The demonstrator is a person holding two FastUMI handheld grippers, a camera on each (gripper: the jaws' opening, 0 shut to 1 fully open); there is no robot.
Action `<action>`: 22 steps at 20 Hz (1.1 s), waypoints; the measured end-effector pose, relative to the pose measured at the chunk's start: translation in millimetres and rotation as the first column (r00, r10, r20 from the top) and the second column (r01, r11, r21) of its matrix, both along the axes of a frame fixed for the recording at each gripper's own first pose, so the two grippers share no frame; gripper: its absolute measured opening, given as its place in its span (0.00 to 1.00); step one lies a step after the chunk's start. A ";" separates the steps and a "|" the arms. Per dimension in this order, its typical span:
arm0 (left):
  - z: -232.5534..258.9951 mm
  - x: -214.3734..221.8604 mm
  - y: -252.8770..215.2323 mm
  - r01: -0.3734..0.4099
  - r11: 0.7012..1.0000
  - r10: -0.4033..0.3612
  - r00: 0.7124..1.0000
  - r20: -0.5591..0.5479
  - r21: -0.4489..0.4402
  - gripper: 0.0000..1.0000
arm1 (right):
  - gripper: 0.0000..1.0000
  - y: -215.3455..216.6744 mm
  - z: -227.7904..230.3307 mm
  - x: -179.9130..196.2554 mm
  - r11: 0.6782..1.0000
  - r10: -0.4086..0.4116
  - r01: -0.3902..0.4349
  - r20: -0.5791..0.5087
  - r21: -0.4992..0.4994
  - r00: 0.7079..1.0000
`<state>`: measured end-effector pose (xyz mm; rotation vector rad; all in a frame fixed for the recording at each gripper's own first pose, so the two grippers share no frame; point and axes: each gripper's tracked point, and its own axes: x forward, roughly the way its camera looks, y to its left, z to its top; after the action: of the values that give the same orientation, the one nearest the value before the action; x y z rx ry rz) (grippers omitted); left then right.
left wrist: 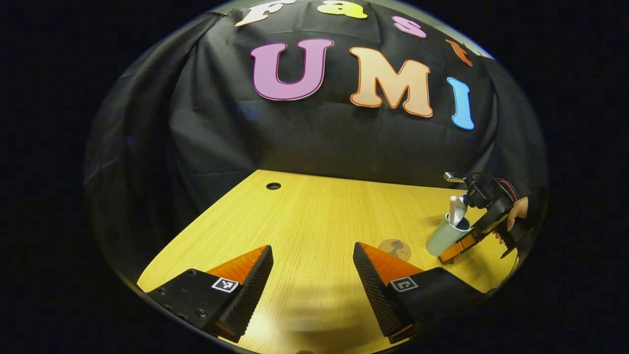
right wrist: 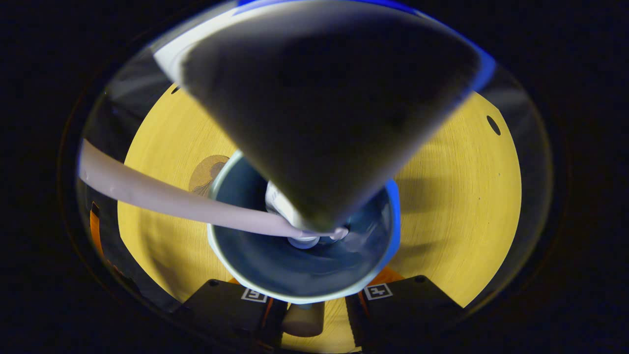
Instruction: Put the toothbrush and toothpaste on the desktop into the cup, then pick up the cup and place it on the coaster on the desktop.
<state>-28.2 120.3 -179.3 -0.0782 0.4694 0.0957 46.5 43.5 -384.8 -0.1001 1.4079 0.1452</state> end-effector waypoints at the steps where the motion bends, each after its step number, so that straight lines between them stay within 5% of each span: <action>1: 0.2 0.2 0.4 0.002 1.000 -0.002 1.000 -0.004 -0.003 0.95 | 0.43 -0.1 -2.9 1.4 1.000 0.001 -0.001 0.007 0.005 1.000; 17: -5.5 6.1 35.0 0.025 1.000 -0.025 1.000 -0.008 -0.003 0.95 | 0.37 99.1 23.4 11.5 0.987 0.036 -0.045 0.058 0.154 0.998; 22: -9.4 5.7 50.0 0.013 1.000 -0.013 1.000 -0.014 -0.005 0.95 | 0.37 128.9 13.6 6.3 0.989 0.067 -0.071 0.035 0.127 0.997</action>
<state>-22.4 170.4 -188.7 -0.0794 0.4842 0.0823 52.8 172.4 -371.2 -0.0448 1.3615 0.2901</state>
